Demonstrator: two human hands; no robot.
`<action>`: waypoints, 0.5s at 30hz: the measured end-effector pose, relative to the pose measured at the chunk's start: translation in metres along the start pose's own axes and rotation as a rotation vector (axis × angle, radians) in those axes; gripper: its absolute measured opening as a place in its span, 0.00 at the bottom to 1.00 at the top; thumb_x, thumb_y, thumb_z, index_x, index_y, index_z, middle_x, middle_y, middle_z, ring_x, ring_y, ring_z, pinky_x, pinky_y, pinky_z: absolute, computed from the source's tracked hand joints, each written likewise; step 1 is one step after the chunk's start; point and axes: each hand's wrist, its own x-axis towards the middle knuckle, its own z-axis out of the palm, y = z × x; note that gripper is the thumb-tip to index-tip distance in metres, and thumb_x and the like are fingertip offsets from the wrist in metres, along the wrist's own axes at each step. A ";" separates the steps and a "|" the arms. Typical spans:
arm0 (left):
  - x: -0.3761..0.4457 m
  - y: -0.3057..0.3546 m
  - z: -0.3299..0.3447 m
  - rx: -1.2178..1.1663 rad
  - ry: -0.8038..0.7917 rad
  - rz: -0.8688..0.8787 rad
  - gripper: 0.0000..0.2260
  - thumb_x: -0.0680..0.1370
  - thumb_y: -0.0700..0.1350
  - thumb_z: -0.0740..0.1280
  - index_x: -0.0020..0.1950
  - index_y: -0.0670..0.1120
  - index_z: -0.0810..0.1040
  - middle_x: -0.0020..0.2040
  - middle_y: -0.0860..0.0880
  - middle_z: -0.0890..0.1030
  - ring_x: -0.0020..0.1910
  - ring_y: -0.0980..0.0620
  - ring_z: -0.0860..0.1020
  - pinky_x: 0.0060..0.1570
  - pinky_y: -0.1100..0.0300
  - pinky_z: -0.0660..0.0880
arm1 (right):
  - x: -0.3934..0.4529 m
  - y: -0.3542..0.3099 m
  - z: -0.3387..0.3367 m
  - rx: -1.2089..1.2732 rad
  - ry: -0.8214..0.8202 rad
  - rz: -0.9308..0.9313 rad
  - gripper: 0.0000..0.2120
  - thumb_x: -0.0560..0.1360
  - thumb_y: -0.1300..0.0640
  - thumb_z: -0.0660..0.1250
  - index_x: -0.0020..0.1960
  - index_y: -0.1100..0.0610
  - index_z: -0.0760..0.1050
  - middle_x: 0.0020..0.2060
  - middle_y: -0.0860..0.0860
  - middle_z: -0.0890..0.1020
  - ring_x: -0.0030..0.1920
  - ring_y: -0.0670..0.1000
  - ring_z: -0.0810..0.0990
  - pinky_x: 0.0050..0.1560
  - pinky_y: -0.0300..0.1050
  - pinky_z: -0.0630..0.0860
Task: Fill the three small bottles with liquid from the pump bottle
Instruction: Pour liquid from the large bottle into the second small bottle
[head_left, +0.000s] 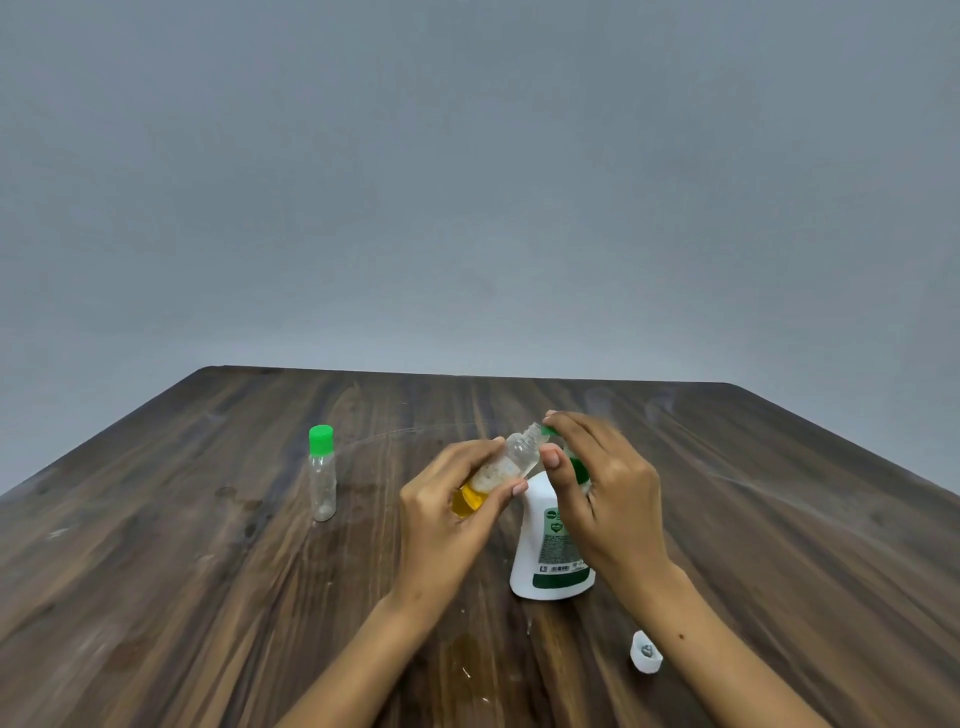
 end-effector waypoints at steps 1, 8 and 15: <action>0.000 0.000 0.000 0.003 -0.004 0.005 0.16 0.70 0.41 0.78 0.56 0.41 0.83 0.51 0.51 0.83 0.52 0.56 0.82 0.49 0.61 0.80 | -0.002 0.000 0.001 0.005 0.001 0.006 0.32 0.80 0.36 0.49 0.54 0.60 0.81 0.50 0.51 0.83 0.50 0.47 0.79 0.48 0.28 0.67; -0.001 0.002 0.000 -0.007 0.001 0.007 0.16 0.70 0.44 0.77 0.56 0.41 0.83 0.51 0.52 0.83 0.52 0.56 0.82 0.49 0.62 0.79 | 0.006 0.004 -0.005 -0.057 -0.017 -0.056 0.32 0.80 0.36 0.48 0.57 0.59 0.81 0.56 0.52 0.82 0.58 0.49 0.79 0.57 0.40 0.72; 0.000 0.002 0.000 0.004 -0.006 0.003 0.15 0.71 0.44 0.76 0.56 0.41 0.82 0.51 0.51 0.83 0.52 0.57 0.82 0.50 0.64 0.78 | 0.000 0.004 -0.006 -0.099 -0.042 -0.068 0.34 0.79 0.35 0.48 0.57 0.60 0.81 0.56 0.53 0.82 0.57 0.50 0.80 0.60 0.43 0.71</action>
